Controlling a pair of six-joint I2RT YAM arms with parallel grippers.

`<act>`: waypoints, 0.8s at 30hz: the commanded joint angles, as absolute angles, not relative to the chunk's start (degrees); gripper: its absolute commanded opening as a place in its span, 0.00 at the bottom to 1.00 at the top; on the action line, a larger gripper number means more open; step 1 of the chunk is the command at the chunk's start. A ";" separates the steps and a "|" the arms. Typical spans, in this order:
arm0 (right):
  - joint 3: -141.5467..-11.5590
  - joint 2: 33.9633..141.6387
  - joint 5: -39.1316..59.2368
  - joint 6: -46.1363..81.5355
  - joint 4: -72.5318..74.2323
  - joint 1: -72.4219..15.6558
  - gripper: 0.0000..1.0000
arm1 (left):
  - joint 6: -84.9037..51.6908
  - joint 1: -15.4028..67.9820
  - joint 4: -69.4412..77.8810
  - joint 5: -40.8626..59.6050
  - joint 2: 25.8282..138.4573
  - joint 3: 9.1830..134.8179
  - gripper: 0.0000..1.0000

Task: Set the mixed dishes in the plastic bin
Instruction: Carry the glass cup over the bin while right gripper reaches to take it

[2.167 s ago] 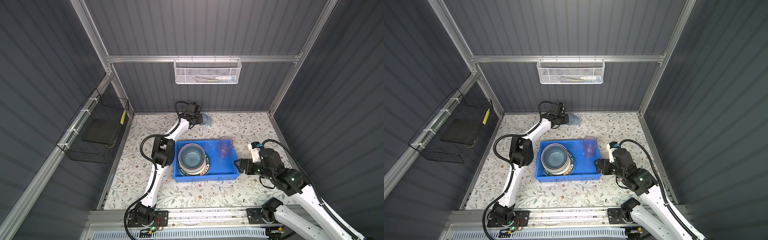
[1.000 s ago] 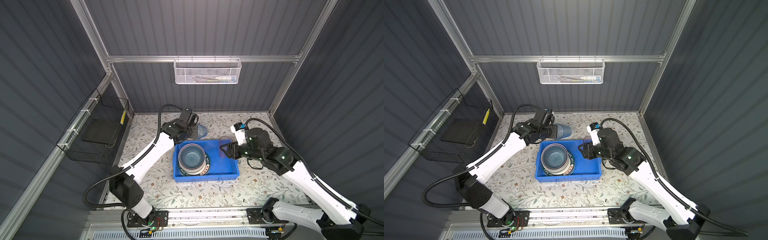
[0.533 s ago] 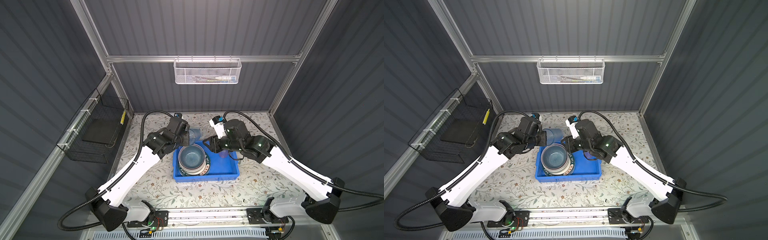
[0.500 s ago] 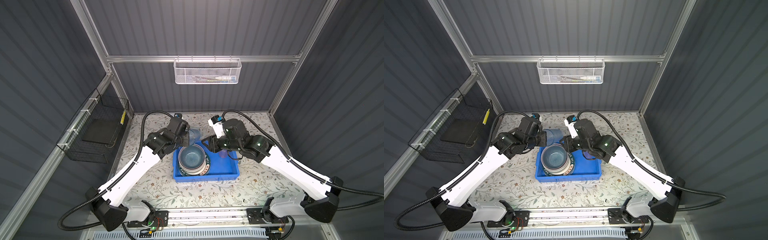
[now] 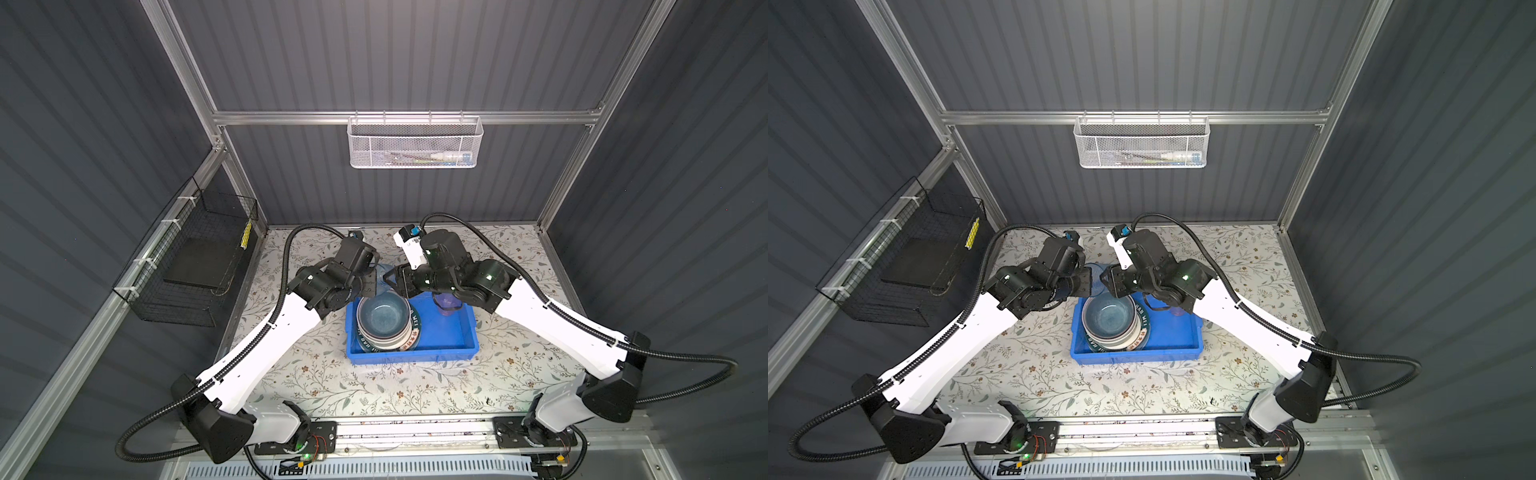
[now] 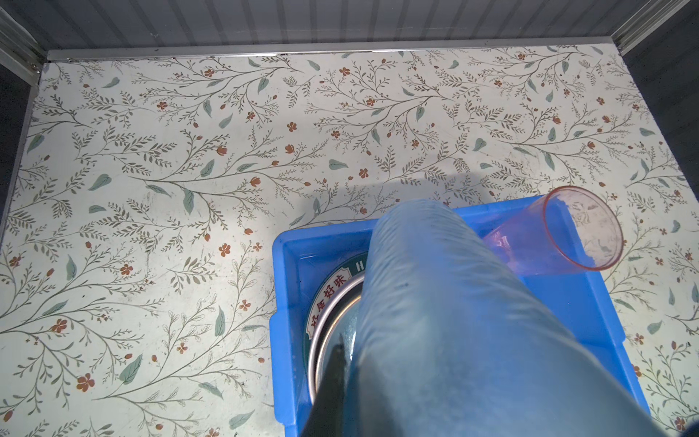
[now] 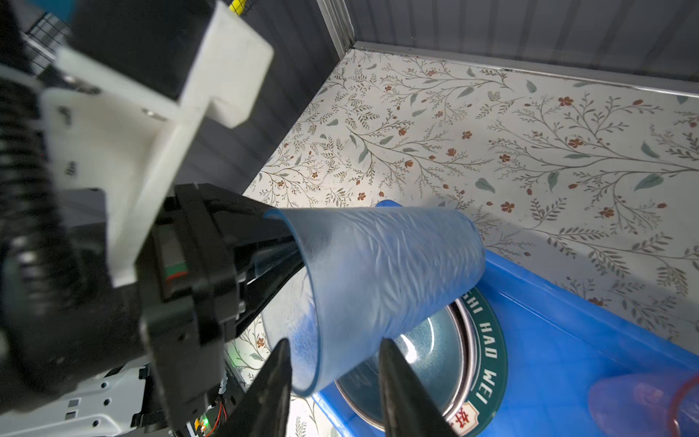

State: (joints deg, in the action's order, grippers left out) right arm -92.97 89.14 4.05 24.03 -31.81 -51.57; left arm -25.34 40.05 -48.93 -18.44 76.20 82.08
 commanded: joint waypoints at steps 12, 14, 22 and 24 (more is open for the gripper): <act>-110.41 101.18 -17.98 22.35 -47.92 -56.80 0.32 | -24.35 40.25 -49.52 -16.30 73.27 84.55 0.00; -111.54 102.23 -19.56 22.24 -49.21 -57.23 0.30 | -24.02 40.25 -50.24 -16.16 73.00 85.45 0.00; -111.58 102.34 -20.01 22.50 -50.32 -57.32 0.17 | -23.38 40.25 -50.15 -14.71 71.12 86.97 0.00; -111.53 102.01 -19.62 22.61 -50.67 -57.38 0.12 | -23.29 40.25 -49.75 -13.49 70.89 87.03 0.01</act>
